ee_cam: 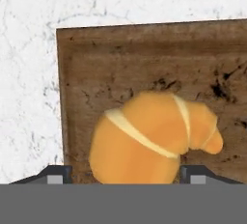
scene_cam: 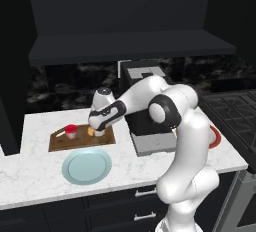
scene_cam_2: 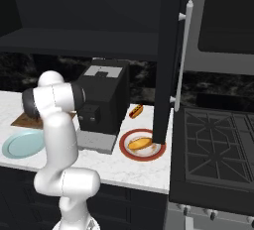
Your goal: From the different types of pastries on the counter, select a croissant and place it on the cutting board. Then retrieve a jar of jam from the cabinet and place it alongside the croissant on the cutting board.
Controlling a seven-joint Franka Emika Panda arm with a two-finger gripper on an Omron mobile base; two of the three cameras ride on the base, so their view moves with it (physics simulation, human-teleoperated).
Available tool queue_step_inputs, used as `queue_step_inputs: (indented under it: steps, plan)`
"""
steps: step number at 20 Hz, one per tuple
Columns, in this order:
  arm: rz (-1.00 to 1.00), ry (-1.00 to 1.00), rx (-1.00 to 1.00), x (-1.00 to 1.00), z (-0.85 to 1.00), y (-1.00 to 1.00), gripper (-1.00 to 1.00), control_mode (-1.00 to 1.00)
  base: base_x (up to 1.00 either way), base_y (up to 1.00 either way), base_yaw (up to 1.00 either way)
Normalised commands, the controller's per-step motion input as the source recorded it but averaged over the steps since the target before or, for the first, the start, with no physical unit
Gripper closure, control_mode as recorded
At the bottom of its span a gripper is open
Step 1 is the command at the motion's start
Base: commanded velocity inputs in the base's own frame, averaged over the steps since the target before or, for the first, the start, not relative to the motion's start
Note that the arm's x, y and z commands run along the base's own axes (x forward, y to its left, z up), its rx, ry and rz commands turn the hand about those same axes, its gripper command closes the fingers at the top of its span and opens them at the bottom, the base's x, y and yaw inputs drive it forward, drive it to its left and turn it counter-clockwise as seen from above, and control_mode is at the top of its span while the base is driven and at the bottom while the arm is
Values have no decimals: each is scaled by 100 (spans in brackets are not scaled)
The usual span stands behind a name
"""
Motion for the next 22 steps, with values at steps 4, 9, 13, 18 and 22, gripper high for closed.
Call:
queue_step_inputs:
  steps: [4,9,13,18,22]
  plan:
    - [-7,0,-2,14,20,50,-100,-100,0,0,0]
    - [-3,9,0,16,10,52,-100,-100,0,0,0]
    - [-8,0,-4,1,34,17,-100,-100,0,0,0]
    - [-11,1,-8,-52,39,5,-100,-100,0,0,0]
    - [-7,7,-2,-62,23,8,-100,-100,0,0,0]
